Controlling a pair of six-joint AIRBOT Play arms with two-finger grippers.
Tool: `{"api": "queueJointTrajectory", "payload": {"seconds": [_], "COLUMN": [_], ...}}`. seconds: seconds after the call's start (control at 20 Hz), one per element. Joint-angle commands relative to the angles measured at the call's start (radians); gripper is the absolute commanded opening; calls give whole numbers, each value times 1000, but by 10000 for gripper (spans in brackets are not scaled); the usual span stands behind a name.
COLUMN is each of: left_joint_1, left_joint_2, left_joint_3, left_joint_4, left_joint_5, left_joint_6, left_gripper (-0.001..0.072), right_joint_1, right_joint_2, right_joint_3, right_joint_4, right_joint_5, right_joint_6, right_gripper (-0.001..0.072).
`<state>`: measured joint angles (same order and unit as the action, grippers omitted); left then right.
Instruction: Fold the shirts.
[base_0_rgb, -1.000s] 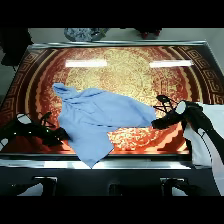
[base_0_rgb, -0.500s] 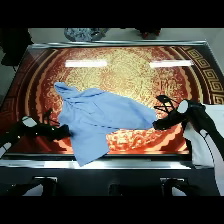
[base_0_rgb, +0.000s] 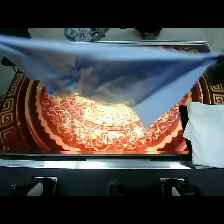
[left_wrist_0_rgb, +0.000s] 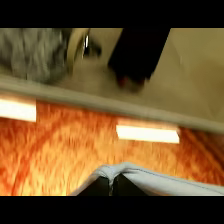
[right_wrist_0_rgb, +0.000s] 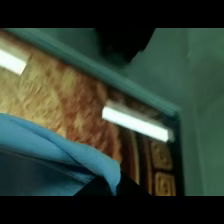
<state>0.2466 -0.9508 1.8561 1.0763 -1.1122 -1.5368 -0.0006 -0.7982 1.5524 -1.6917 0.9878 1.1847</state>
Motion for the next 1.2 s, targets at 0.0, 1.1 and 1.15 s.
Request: {"api": "queueJointTrajectory", "payload": {"seconds": [0.0,1.1,1.15], "left_joint_1": [28,16,16], "left_joint_2": [39,-523,-589], "left_joint_3": [359,-339,-342], "left_joint_4": [99,274,249], "left_joint_5": [5,-169,-129], "left_joint_6": [-96,-6,2], "left_gripper": [32,32,32], "right_joint_1": [0,0,0], "right_joint_2": [129,-910,-969], "right_joint_3": [194,232,232], "right_joint_4": [-49,388,421], "right_joint_5": [-25,373,287], "right_joint_6": [1,-29,-29], "right_gripper": [45,44,44]}}
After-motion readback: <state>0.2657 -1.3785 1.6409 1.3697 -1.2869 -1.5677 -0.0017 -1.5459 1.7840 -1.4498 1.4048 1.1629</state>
